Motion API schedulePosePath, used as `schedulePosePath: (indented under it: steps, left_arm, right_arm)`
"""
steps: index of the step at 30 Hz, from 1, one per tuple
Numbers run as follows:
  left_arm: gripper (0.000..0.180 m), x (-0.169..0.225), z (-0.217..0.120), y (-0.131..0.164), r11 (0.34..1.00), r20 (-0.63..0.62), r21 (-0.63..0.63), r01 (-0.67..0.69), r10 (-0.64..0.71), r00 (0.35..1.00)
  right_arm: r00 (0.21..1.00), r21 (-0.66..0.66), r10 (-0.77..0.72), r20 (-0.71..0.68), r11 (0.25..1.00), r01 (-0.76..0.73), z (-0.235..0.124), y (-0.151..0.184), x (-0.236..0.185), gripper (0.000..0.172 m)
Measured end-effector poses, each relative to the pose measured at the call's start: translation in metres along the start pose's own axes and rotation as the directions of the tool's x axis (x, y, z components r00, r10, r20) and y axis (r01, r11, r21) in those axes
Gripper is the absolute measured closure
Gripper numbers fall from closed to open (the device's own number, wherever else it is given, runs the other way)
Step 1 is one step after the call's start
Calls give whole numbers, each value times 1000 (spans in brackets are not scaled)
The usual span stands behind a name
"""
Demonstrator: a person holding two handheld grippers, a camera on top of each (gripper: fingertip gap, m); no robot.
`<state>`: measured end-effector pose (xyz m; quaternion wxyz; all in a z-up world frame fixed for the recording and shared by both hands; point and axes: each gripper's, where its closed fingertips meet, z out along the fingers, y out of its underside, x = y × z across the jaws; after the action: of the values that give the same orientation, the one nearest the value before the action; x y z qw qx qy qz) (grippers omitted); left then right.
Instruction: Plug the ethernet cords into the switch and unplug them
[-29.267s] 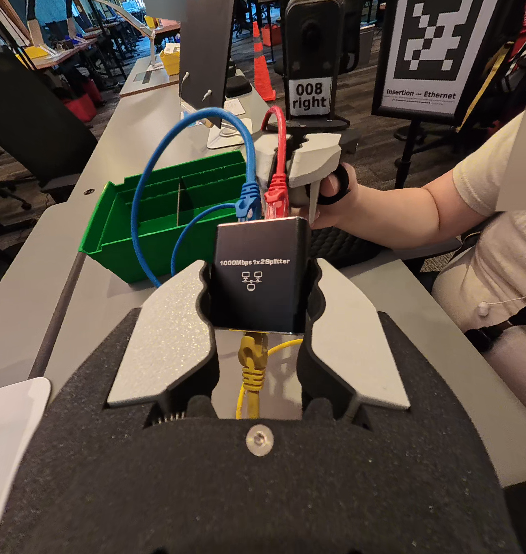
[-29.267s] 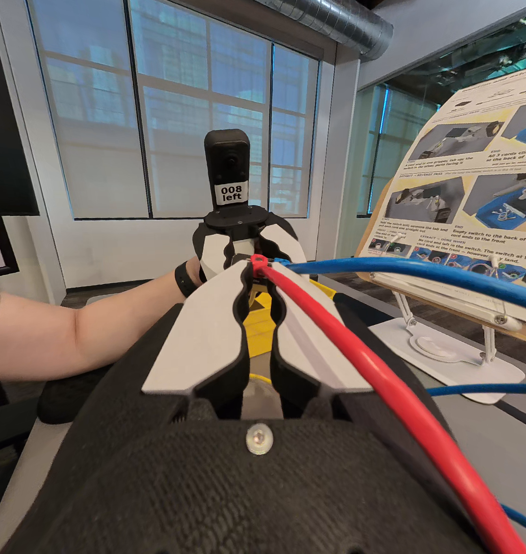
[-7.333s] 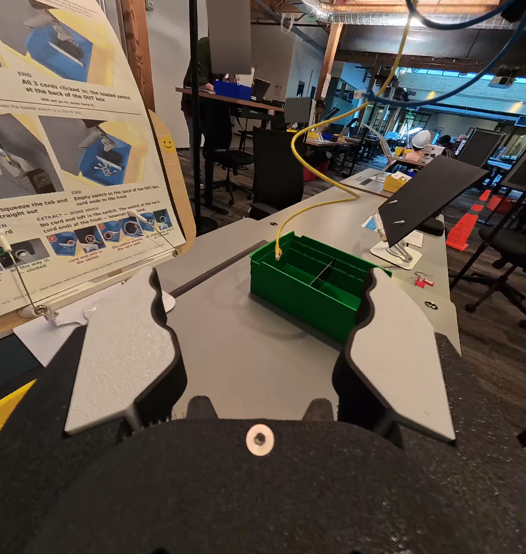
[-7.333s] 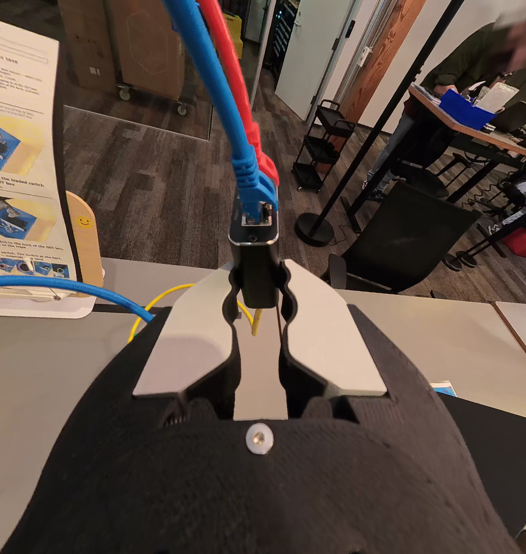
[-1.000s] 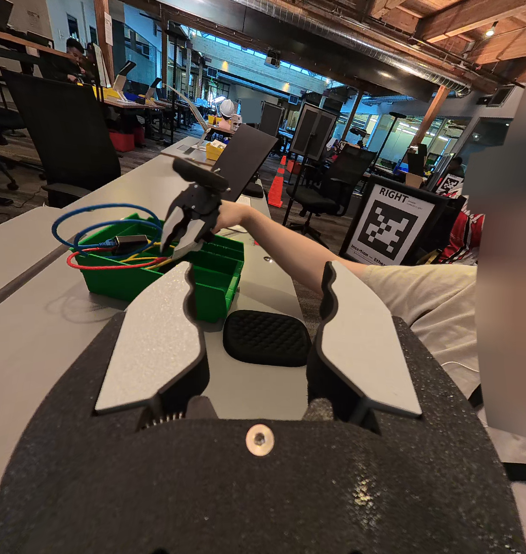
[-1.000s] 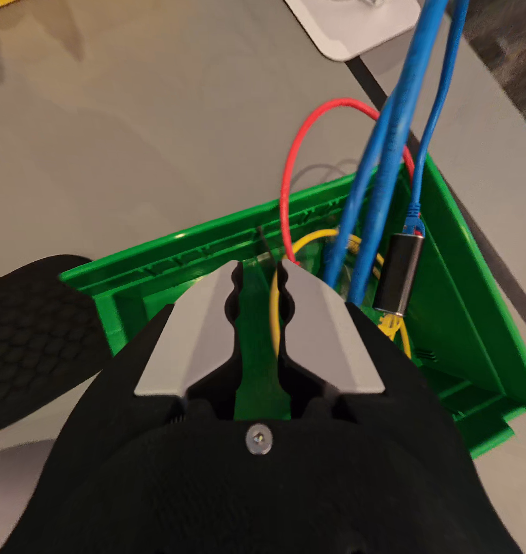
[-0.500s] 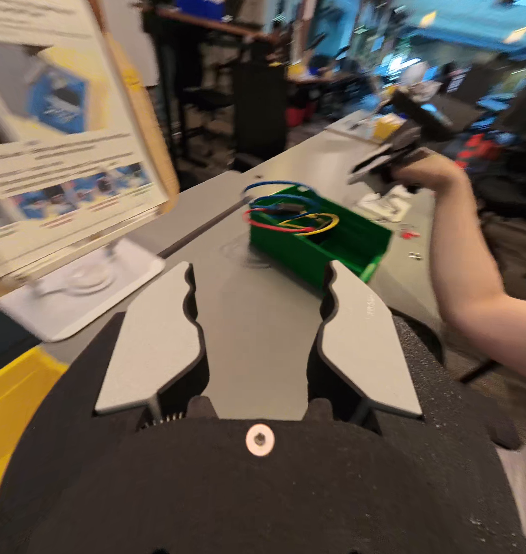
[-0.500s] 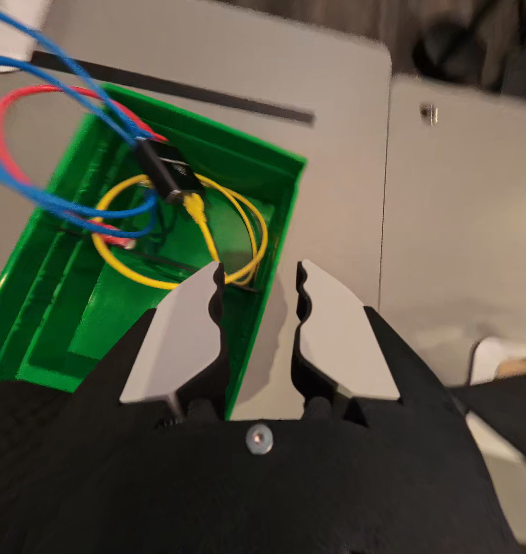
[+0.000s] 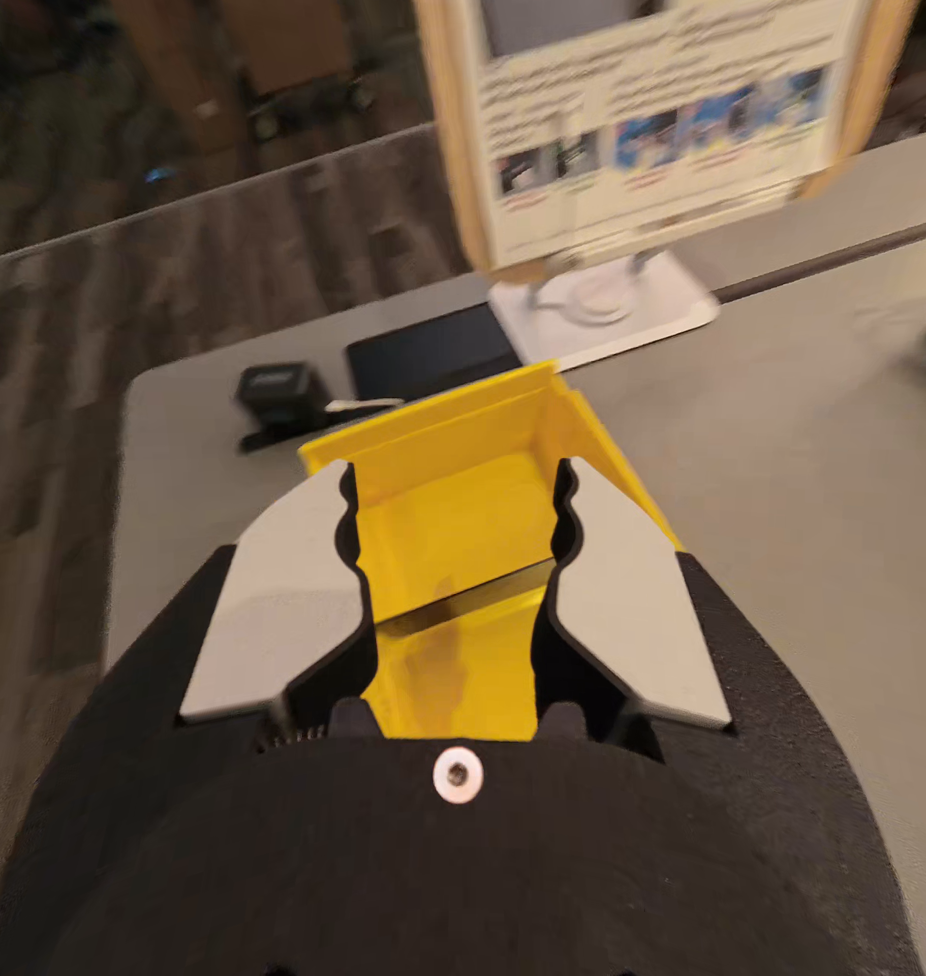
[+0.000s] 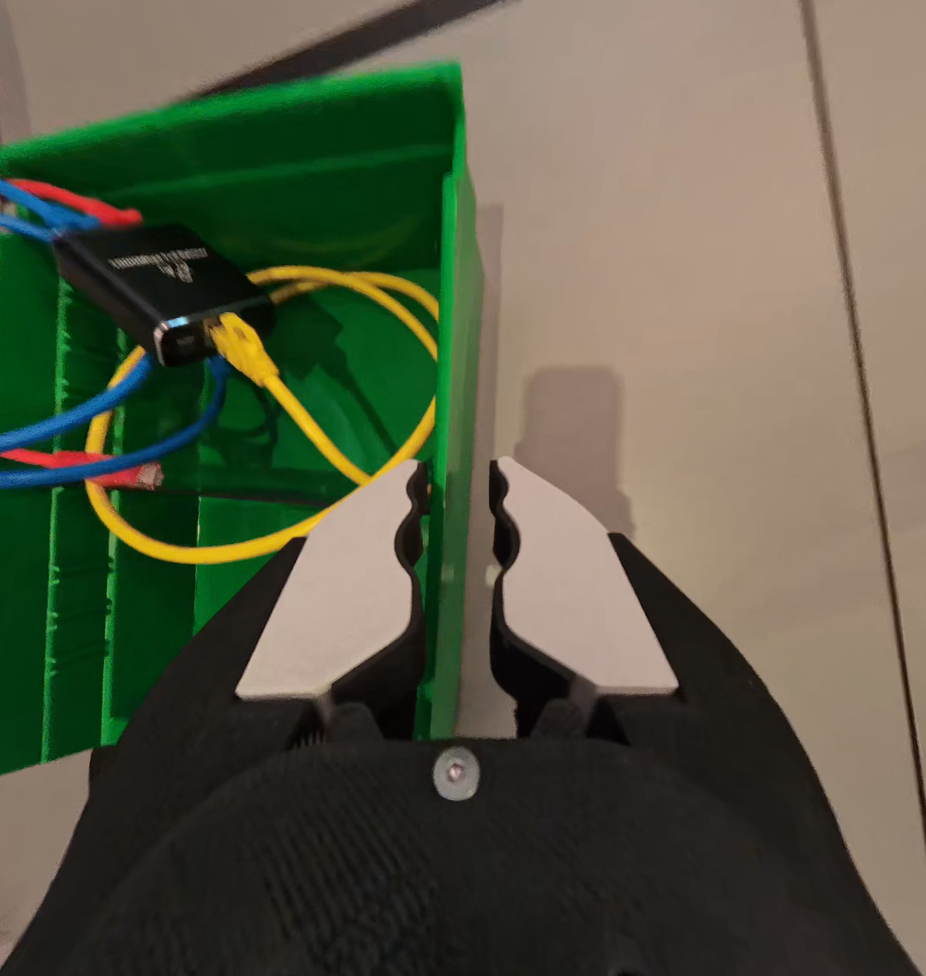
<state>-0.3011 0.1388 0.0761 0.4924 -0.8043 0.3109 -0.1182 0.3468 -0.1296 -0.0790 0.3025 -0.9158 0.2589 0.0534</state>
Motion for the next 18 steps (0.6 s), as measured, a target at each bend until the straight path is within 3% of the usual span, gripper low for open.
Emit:
schedulePosePath:
  steps: [3,7,10,13,16,18]
  left_arm:
    - [117,-31,-5,30,993,75,-99,63,-55,996]
    - [119,-58,-1,74,956,145,-271,112,-75,987]
    - [125,-79,2,113,890,214,-429,155,-67,975]
    - [132,-79,10,139,837,152,-513,189,-129,980]
    - [138,-72,15,138,834,67,-494,245,-244,967]
    - [138,-74,12,147,811,76,-524,259,-258,963]
  right_arm:
    - [998,-61,10,66,998,-6,10,10,-8,164]
    - [998,-69,30,55,997,-26,14,10,-7,165]
    - [995,-56,71,67,996,-67,17,8,-11,164]
    - [988,-69,81,132,995,-72,21,8,-26,162]
    - [983,-104,71,167,993,-54,26,9,-43,160]
    - [986,-129,29,161,992,-8,29,10,-54,161]
